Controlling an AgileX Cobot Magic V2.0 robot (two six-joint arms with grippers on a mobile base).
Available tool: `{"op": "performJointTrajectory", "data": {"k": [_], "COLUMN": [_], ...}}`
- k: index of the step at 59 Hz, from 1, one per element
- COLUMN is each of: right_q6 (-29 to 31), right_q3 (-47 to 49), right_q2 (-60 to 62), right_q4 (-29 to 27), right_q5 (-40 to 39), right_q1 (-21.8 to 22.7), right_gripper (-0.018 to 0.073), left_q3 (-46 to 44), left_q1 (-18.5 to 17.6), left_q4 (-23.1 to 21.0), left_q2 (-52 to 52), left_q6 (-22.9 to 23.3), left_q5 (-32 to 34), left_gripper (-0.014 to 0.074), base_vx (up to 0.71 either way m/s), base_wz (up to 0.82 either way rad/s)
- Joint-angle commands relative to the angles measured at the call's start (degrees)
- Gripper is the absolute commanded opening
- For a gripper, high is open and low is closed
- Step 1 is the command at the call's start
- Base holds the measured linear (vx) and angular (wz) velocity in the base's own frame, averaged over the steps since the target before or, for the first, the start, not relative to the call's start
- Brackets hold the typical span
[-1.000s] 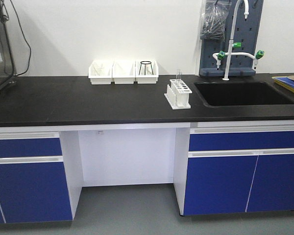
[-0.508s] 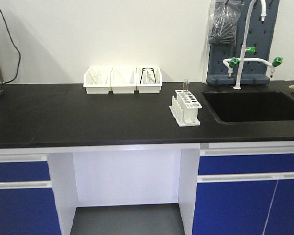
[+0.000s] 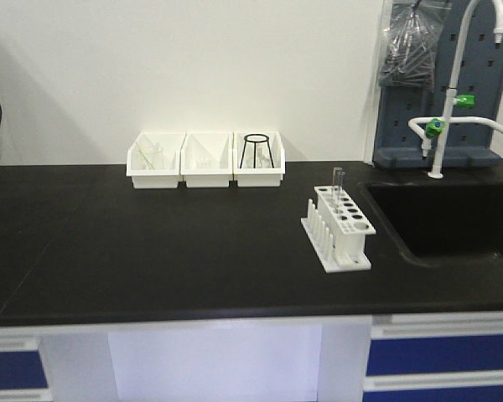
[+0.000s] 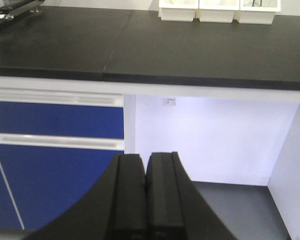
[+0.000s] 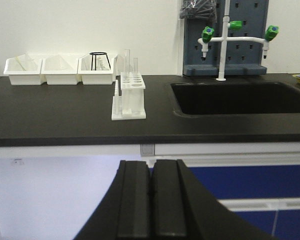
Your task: Flip and reinsert test tube from rack
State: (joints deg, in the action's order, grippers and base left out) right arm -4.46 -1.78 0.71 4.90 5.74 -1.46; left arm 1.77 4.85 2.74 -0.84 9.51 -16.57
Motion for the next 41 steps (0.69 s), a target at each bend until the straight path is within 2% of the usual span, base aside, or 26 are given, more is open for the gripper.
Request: {"op": "performJointTrajectory", "data": {"k": [1,41], "right_q6": [0.4,0.4], "right_q3": [0.0,0.0], "right_q2": [0.5,0.5], "right_q4": [0.5,0.5], "right_q5": [-5.0,-5.0], "right_q1": [0.3,0.3], "right_gripper": [-0.0006,-0.0006], "left_q3": [0.1,0.1], "left_q1": [-0.3,-0.3], "left_q4": [-0.2,-0.2], "left_q2": [-0.7,-0.7], "left_q6": [0.0,0.0], "left_q5": [5.0,5.0], "left_gripper": [-0.0006,-0.0006], "base_vx": [0.49,0.47], "base_wz": [0.04,0.03]}}
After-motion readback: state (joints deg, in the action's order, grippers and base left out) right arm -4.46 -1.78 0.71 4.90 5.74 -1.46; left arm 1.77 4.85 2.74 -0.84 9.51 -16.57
